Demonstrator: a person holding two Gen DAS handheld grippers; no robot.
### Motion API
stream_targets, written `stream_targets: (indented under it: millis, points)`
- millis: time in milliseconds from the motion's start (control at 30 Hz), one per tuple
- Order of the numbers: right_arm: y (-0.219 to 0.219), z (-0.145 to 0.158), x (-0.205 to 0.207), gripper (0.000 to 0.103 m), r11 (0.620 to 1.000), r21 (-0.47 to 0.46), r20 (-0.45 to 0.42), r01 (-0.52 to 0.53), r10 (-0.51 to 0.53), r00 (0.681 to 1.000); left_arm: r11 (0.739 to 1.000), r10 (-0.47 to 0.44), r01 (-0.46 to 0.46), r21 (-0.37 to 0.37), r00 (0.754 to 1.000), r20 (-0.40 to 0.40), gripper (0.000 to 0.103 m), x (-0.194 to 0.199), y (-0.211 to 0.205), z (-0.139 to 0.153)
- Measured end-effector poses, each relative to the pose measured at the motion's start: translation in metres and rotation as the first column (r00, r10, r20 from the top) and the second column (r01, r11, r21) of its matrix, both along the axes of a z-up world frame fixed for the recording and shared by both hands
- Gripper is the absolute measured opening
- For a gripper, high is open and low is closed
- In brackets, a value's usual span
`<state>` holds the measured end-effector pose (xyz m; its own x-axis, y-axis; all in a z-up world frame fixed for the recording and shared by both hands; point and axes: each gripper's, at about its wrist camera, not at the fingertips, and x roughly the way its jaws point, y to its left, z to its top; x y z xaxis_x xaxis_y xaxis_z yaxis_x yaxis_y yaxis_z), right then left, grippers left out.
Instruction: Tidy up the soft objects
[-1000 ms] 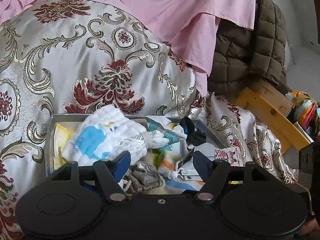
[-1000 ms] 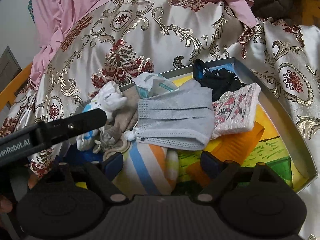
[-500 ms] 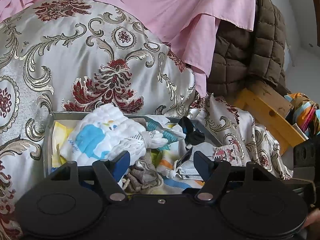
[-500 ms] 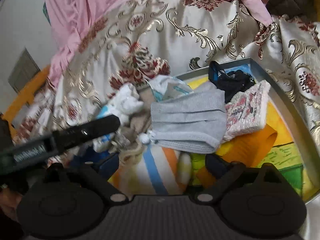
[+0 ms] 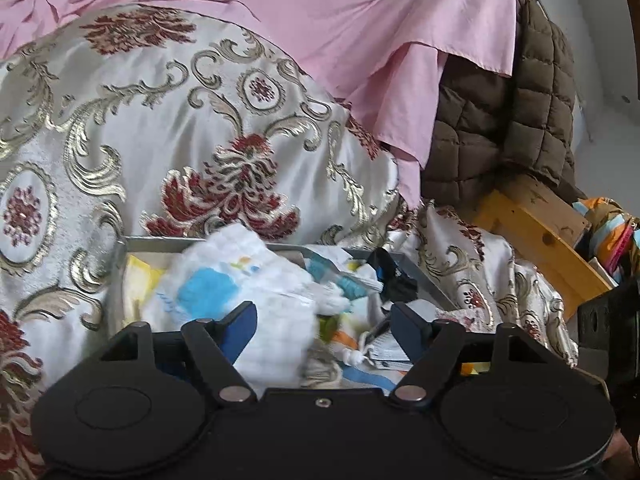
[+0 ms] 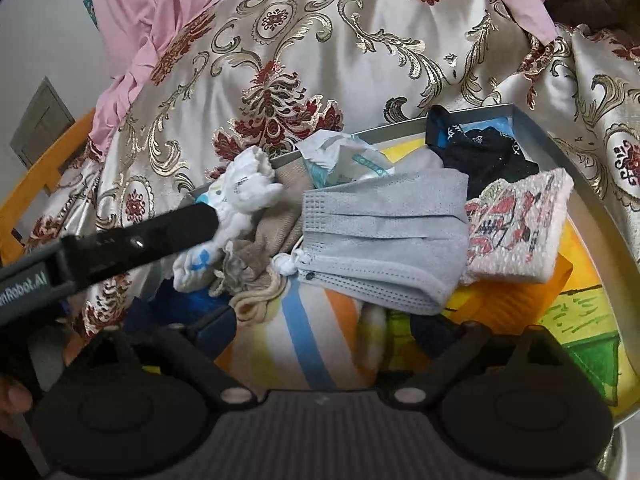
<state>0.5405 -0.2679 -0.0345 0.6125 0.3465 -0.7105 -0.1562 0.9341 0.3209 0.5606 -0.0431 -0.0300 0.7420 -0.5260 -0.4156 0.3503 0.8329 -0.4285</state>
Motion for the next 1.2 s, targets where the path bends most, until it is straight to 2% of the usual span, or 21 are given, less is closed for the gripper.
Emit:
stream_targets:
  millis: [167, 333, 633, 733, 933, 1067, 1200]
  points:
    - [0.001, -0.001, 0.003, 0.097, 1.000, -0.022, -0.001, -0.006, 0.006, 1.000, 1.000, 0.017, -0.017, 0.001, 1.000, -0.005, 0.076, -0.001, 0.011, -0.002]
    - [0.002, -0.004, 0.010, 0.097, 0.992, -0.054, -0.029, -0.110, 0.109, 0.994, 1.000, 0.019, -0.019, 0.005, 1.000, -0.014, 0.076, -0.003, 0.014, -0.006]
    - [0.002, 0.001, 0.001, 0.103, 0.973, 0.030, -0.002, -0.230, 0.231, 0.973, 1.000, 0.016, -0.016, 0.006, 1.000, -0.015, 0.079, -0.008, 0.018, -0.007]
    - [0.011, -0.001, 0.003, 0.103, 0.965, 0.000, -0.024, -0.263, 0.263, 0.964, 1.000, 0.022, -0.022, -0.002, 1.000, -0.015, 0.080, -0.010, 0.021, -0.006]
    - [0.012, -0.005, 0.005, 0.103, 0.967, 0.013, -0.020, -0.256, 0.256, 0.966, 1.000, 0.025, -0.025, -0.012, 1.000, -0.014, 0.082, -0.014, 0.028, -0.005]
    - [0.021, -0.005, 0.005, 0.102, 0.967, -0.035, -0.026, -0.253, 0.252, 0.967, 1.000, 0.027, -0.027, -0.010, 1.000, -0.008, 0.082, -0.015, 0.030, -0.002]
    - [0.022, -0.004, 0.004, 0.102, 0.975, -0.041, -0.028, -0.221, 0.220, 0.975, 0.999, 0.035, -0.035, -0.011, 0.999, -0.005, 0.083, -0.016, 0.033, 0.000]
